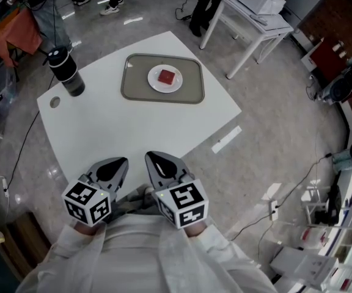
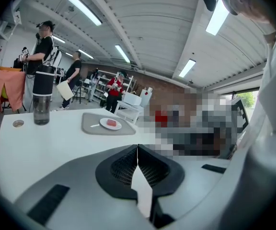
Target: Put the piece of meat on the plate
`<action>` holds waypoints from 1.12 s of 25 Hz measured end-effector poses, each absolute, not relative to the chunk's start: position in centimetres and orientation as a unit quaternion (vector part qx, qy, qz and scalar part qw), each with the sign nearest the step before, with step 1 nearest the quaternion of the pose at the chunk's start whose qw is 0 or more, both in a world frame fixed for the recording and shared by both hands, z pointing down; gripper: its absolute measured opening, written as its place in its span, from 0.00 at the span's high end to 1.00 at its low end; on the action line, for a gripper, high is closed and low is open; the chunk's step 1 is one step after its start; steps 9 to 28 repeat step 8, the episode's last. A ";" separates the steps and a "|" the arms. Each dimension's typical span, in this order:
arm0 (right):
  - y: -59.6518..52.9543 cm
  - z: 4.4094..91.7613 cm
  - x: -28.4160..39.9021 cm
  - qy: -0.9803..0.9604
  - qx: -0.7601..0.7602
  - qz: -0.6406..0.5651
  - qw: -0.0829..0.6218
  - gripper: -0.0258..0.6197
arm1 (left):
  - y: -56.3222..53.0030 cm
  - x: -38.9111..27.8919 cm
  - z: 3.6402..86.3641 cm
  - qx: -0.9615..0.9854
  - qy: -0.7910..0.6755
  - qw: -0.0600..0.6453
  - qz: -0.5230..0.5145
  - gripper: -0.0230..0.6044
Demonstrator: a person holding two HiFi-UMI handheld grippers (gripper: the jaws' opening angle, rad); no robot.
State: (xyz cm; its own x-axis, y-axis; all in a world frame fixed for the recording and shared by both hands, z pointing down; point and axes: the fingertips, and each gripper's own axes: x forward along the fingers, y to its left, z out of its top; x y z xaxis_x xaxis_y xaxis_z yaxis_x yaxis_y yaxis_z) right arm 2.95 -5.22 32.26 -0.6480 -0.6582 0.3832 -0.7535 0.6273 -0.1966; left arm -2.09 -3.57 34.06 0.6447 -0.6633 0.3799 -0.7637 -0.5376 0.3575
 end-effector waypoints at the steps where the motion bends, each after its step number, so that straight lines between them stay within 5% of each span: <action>1: -5.3 32.2 3.0 -0.891 0.396 0.172 0.139 0.94 | -3.6 -2.1 34.0 0.871 -0.410 0.251 0.100 0.95; 28: -5.0 32.4 3.2 -0.892 0.394 0.171 0.140 0.94 | -3.4 -1.8 33.8 0.873 -0.409 0.243 0.104 0.95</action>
